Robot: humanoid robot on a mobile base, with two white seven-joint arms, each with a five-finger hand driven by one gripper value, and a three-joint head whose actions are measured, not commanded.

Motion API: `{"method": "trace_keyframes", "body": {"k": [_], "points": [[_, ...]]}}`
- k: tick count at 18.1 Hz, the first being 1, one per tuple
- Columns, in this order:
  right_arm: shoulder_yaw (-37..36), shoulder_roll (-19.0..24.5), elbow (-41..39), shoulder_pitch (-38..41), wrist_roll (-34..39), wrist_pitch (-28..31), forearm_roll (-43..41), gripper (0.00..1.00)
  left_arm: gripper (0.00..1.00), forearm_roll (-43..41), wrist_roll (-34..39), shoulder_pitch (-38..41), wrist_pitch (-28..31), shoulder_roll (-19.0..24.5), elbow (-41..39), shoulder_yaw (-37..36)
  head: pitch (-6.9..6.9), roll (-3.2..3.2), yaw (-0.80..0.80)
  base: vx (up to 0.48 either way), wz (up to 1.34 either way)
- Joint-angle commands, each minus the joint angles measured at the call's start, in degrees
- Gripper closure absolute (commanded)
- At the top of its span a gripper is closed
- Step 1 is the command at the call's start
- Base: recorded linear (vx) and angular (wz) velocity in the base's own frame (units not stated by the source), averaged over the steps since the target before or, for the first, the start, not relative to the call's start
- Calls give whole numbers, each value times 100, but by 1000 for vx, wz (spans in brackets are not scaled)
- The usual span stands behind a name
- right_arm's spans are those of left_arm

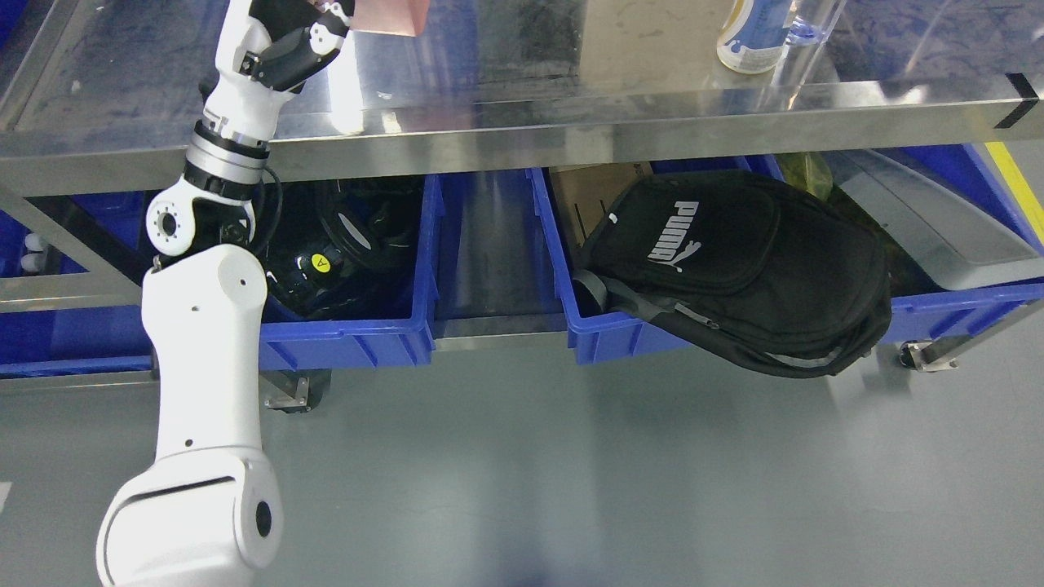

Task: Place storage box into left shelf container
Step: 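Lift the pink box off the table with the left hand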

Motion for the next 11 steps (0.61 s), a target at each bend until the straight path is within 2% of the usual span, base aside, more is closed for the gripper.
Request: {"method": "trace_keyframes", "body": {"k": [1, 3, 6, 8, 11], "points": [[1, -100, -100, -26, -3, 0, -123, 0, 98, 646, 704, 1178, -351, -3, -2239, 15, 0, 0, 0, 0, 0], [1, -100, -100, -17, 6, 0, -123, 0, 97, 620, 1758, 1503, -809, -3, -2706, -458, 0, 0, 0, 0, 0], [1, -100, -100, -26, 6, 0, -123, 0, 97, 383, 2674, 2179, -819, -3, -3566, -1162, 0, 0, 0, 0, 0], [1, -100, -100, -26, -3, 0, -123, 0, 97, 172, 3123, 2531, -819, -3, -3902, -1435, 0, 0, 0, 1, 37], [1, -100, -100, -17, -3, 0, -123, 0, 97, 136, 3213, 2910, -819, -3, -4140, -1576, 0, 0, 0, 13, 77]]}}
